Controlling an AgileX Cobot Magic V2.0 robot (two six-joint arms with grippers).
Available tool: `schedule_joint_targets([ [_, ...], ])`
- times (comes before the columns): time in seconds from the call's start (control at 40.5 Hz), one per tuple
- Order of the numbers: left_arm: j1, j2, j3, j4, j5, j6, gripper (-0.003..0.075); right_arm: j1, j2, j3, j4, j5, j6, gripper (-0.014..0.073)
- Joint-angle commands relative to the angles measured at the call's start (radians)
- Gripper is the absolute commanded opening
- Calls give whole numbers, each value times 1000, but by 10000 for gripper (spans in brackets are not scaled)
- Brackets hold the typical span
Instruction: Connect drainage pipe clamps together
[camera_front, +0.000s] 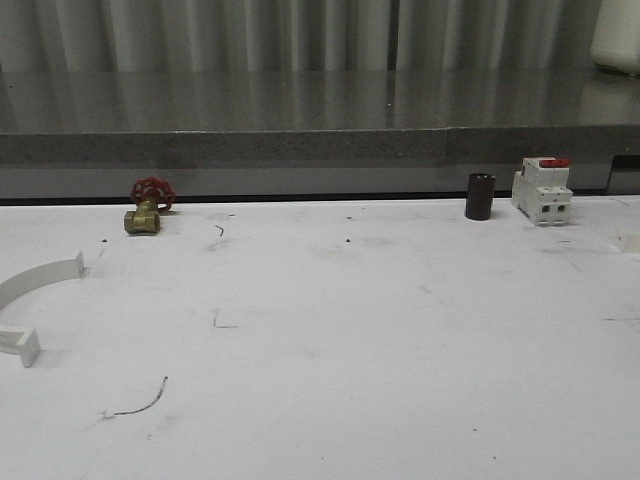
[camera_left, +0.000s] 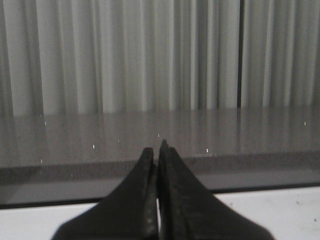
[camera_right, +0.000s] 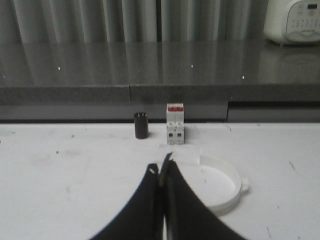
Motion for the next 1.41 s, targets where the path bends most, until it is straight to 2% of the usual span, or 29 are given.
schedule_joint_targets([
  [0.0,3,-12,-102,2,-85,-7,-20,-8,-15,-126,0,-45,-5,-112],
  [0.173,3,88,-292,122,143,-7,-20,-8,89,-333,1,202,4,-112],
  [0.321,3,256,-389,139,258,-7,-20,-8,247,-425,1,242,4,-112],
  [0.519,3,396,-407,140,228,-7,-20,-8,348,-445,1,232,4,-102],
  [0.617,3,400,-407,124,226,-7,0,-8,348,-445,1,232,4,-12],
  [0.691,3,400,-407,124,226,-7,91,-8,348,-445,1,232,4,140],
  [0.741,3,400,-407,122,226,-7,190,-8,348,-445,0,232,4,279],
  [0.889,3,400,-406,76,237,-7,619,-8,348,-445,-5,231,4,598],
  [0.938,3,400,-406,59,239,-7,711,-8,348,-445,-5,231,4,603],
  [1.062,3,400,-406,57,241,-7,621,-8,348,-445,-5,232,4,591],
  [1.383,3,414,-408,55,241,-7,519,-8,348,-445,-5,232,4,591],
])
